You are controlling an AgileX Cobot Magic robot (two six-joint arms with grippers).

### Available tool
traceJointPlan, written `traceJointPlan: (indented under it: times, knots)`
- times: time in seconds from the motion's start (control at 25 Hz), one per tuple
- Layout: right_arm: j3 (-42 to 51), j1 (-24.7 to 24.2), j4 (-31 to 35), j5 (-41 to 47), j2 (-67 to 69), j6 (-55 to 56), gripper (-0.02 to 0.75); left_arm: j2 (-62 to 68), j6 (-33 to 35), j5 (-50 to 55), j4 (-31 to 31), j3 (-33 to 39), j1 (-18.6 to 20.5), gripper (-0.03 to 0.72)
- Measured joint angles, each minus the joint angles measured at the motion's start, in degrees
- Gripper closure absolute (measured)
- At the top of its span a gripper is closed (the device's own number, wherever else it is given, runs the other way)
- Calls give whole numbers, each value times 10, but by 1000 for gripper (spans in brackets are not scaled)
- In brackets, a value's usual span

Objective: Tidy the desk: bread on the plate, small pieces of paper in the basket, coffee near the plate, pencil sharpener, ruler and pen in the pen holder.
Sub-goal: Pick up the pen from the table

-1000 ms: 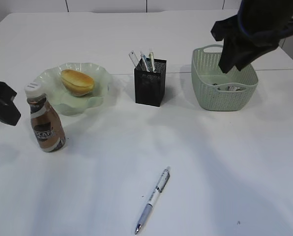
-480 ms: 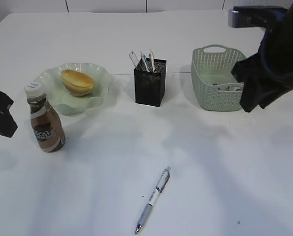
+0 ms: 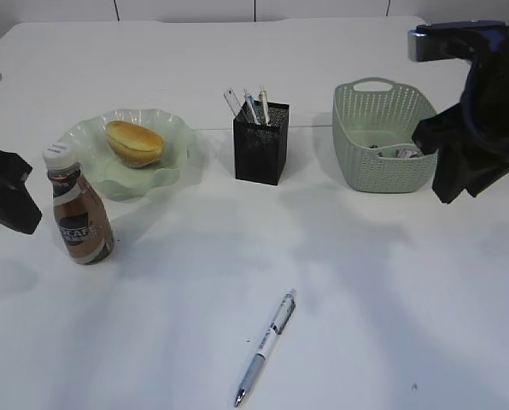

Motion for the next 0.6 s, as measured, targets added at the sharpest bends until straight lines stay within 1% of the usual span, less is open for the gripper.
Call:
traceJointPlan:
  times: [0.32,0.44,0.48,0.6]
  knots:
    - [40,0,0,0,-77,1,456,-6,24,17,-42,0,0,348]
    - [70,0,0,0,-127,1,456,-17,27,17,-42,0,-13,348]
    - [91,0,0,0,-162,1,456,-18,27,17,-43,0,-17,348]
    - [101,0,-2,0,-182,1,456,-22,28,18,-43,0,-32,348]
